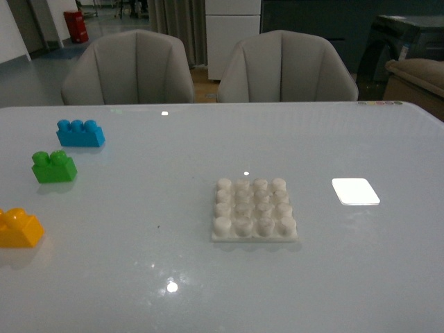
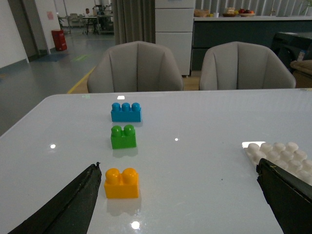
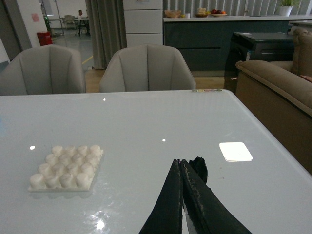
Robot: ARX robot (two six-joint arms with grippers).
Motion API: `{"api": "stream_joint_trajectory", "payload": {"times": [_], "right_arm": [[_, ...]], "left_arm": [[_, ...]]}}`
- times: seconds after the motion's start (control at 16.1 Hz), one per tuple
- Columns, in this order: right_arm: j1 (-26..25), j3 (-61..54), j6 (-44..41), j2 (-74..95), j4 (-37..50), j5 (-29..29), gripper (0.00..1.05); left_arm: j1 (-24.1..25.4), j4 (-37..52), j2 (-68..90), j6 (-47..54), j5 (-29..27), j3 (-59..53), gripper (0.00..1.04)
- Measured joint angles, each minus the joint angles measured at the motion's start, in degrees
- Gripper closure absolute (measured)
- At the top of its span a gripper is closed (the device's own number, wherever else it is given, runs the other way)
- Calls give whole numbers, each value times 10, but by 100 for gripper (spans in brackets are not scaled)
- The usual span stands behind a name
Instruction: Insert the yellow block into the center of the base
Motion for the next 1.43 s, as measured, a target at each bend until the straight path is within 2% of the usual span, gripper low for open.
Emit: {"api": "stream_joint_trajectory", "payload": {"times": [0.37, 0.43, 0.81, 0.93, 0.99, 1.12, 1.18, 1.24, 1.3, 1.37, 1.43], "right_arm": [[0, 0, 0, 0, 0, 0, 103], [0, 0, 0, 0, 0, 0, 99], [0, 0, 0, 0, 0, 0, 24], [0, 0, 0, 0, 0, 0, 4], [0, 0, 0, 0, 0, 0, 7], [0, 0, 0, 0, 0, 0, 7], [0, 0, 0, 0, 0, 0, 6], [0, 0, 0, 0, 0, 0, 6], [0, 0, -1, 0, 0, -1, 6], [0, 0, 0, 0, 0, 0, 6], [0, 0, 0, 0, -1, 0, 6]], "left_arm": [[0, 0, 0, 0, 0, 0, 7], [0, 0, 0, 0, 0, 0, 7], [0, 0, 0, 0, 0, 0, 7], [0, 0, 0, 0, 0, 0, 7], [0, 0, 0, 0, 0, 0, 7], [0, 0, 0, 0, 0, 0, 7], [-6, -34, 8, -5, -15, 8, 7], [-56, -160, 85, -42, -92, 66, 7], [-96, -203, 140, -71, -137, 109, 7], [-130, -197, 148, -83, -157, 129, 7], [-141, -173, 151, -85, -155, 146, 7]]}}
